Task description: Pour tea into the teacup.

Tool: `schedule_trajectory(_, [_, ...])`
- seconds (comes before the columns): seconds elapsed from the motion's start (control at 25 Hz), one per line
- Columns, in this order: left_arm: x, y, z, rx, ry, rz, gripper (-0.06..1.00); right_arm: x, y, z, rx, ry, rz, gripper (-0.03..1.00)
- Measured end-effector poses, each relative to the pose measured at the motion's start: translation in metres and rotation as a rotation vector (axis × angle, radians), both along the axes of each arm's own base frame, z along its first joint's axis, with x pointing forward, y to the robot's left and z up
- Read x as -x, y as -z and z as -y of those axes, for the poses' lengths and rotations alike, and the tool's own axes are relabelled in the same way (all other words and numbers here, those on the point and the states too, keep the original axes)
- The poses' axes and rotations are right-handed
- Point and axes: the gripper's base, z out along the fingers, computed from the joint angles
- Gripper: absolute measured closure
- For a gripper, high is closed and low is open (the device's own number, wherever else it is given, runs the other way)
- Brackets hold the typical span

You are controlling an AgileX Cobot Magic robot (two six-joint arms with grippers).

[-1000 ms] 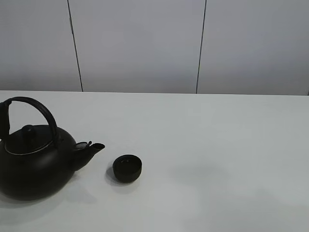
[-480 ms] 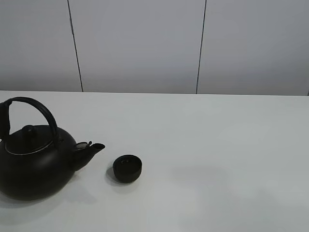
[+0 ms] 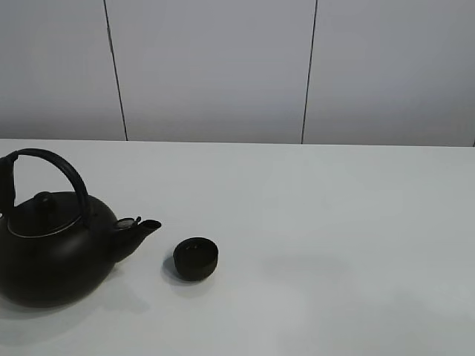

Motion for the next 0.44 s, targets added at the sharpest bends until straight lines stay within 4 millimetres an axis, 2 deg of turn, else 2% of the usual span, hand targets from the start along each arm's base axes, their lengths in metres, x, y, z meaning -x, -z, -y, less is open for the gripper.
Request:
schedule_trajectory(0.28, [-0.029,0.045,-0.012,0.047,-0.019,-0.125,0.68,0.0,0.0,0.0,0.0,0.0,0.0,0.55])
schedule_trajectory(0.44, [-0.034,0.051,-0.015,0.034,-0.005,-0.119,0.68,0.0,0.0,0.0,0.0,0.0,0.0,0.55])
